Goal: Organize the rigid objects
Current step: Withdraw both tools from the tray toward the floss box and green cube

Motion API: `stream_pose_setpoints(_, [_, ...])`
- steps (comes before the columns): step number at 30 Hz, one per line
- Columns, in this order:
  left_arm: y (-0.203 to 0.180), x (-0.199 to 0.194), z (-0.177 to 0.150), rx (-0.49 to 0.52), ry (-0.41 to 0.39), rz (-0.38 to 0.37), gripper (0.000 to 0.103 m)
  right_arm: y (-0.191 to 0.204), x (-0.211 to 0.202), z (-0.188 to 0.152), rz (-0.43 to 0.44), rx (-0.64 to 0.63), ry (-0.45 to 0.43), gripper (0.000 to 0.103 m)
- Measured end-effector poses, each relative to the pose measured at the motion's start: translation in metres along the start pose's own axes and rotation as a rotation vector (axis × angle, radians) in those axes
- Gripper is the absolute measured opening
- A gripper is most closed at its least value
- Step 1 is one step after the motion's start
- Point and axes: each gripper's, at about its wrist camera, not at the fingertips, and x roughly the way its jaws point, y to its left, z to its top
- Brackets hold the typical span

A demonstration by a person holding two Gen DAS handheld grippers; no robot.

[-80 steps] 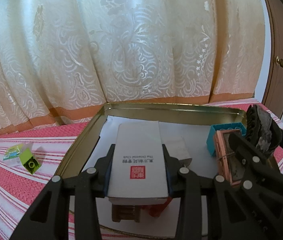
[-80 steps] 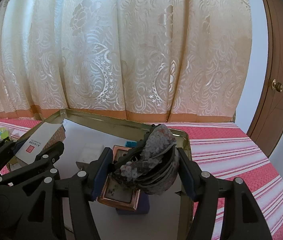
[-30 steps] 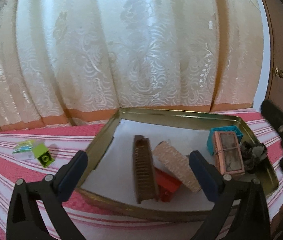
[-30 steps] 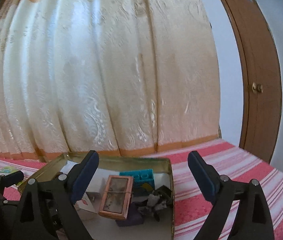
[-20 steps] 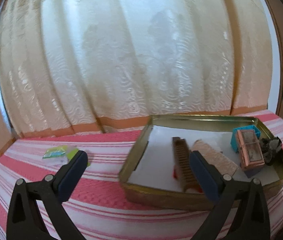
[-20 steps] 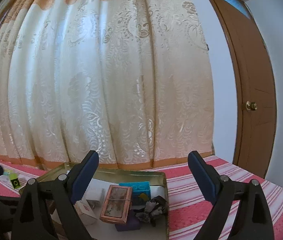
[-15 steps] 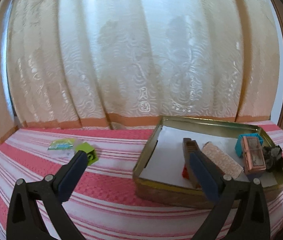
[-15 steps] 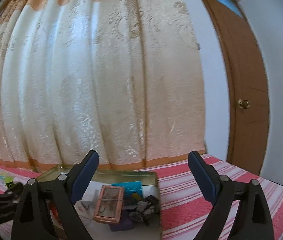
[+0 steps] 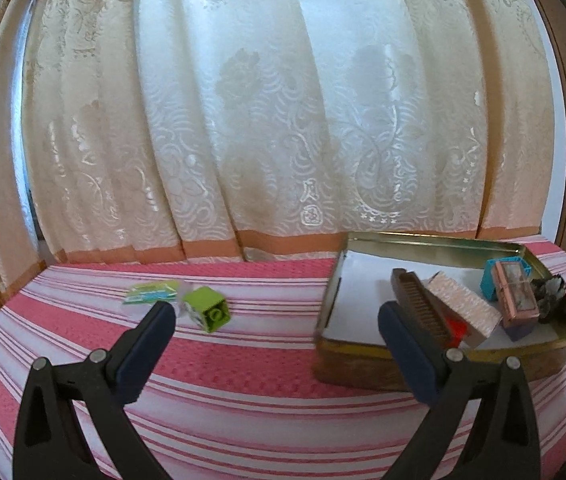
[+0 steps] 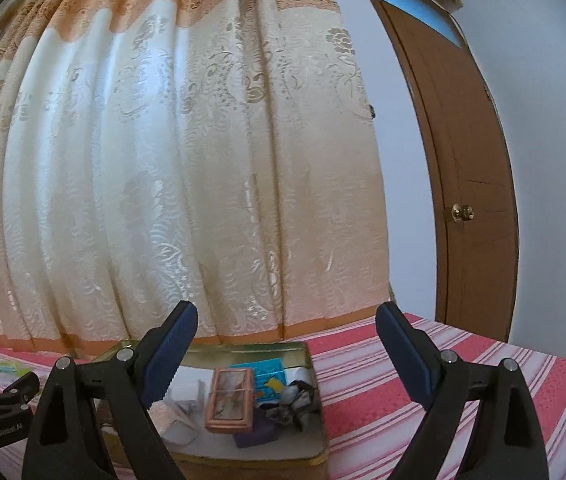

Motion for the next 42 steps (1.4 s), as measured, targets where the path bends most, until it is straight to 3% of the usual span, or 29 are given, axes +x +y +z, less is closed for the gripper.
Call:
stream_pose_setpoints(13, [0.051,0.005,-0.002,0.008,0.0,0.057,0.103,0.059,-0.004,-0.013,0.108,0.043,0.098,0.092])
stream_pose_setpoints(30, [0.109,0.026,0.0,0.017,0.024,0.12,0.103,0.154,0.004,-0.024,0.242,0.053,0.163,0.092])
stream_pose_setpoints(38, [0.145,0.04,0.001,0.011,0.032,0.203,0.103,0.196,0.015,-0.029,0.312,0.035,0.214,0.092])
stream_pose_setpoints(42, [0.169,0.053,0.002,-0.005,0.071,0.288,0.103,0.217,0.028,-0.034,0.346,0.012,0.275,0.092])
